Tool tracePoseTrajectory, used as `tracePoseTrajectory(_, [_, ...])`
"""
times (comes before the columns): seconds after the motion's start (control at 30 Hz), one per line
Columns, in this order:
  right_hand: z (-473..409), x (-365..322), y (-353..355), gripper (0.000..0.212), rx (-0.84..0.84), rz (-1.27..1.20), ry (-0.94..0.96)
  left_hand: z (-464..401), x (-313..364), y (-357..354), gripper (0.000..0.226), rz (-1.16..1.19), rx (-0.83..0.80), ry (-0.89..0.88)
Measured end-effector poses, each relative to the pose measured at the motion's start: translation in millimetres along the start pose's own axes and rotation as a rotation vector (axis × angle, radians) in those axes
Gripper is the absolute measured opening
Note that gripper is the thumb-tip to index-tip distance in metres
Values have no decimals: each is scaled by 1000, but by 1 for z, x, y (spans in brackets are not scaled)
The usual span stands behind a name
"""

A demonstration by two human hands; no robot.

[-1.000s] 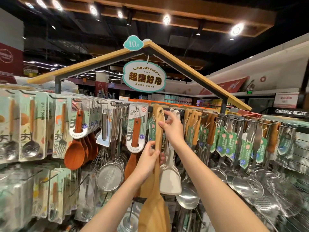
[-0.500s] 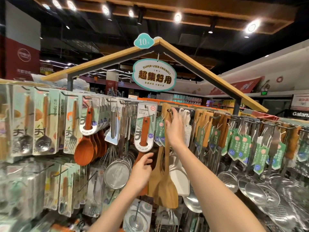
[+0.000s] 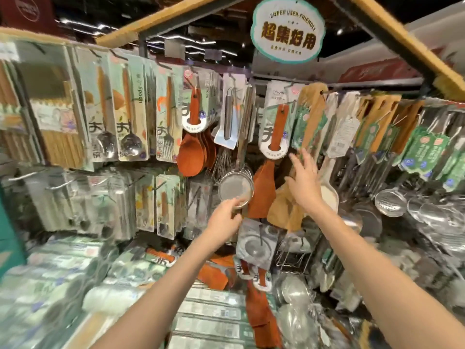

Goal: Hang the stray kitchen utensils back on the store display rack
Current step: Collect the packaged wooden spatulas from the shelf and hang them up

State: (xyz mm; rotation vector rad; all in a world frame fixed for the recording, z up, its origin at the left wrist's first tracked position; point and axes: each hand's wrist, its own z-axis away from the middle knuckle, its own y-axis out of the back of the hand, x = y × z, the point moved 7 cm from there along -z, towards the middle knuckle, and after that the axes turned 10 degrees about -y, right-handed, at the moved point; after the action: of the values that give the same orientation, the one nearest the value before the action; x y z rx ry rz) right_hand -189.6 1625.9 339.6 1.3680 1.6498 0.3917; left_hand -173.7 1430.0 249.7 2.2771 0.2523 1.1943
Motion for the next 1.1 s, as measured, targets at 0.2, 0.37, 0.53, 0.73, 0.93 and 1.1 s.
tracePoseTrajectory(0.2, [93, 4, -91, 60, -173, 186, -42, 46, -85, 5, 50, -130, -218, -4])
tracePoseTrajectory(0.37, [163, 20, -147, 57, -291, 236, -76, 86, -141, -10, 50, -143, -278, 27])
tracePoseTrajectory(0.53, [203, 43, -185, 63, -343, 209, -190, 105, -183, -48, 49, -189, -354, 23])
tracePoseTrajectory(0.73, [238, 87, -245, 67, -437, 212, -285, 136, -241, -123, 51, -218, -426, 87])
tracePoseTrajectory(0.93, [257, 122, -284, 68, -493, 180, -333, 174, -294, -181, 53, -432, -488, 97])
tracePoseTrajectory(1.1, [248, 149, -308, 61, -527, 162, -355, 182, -310, -194, 63, -520, -464, 80])
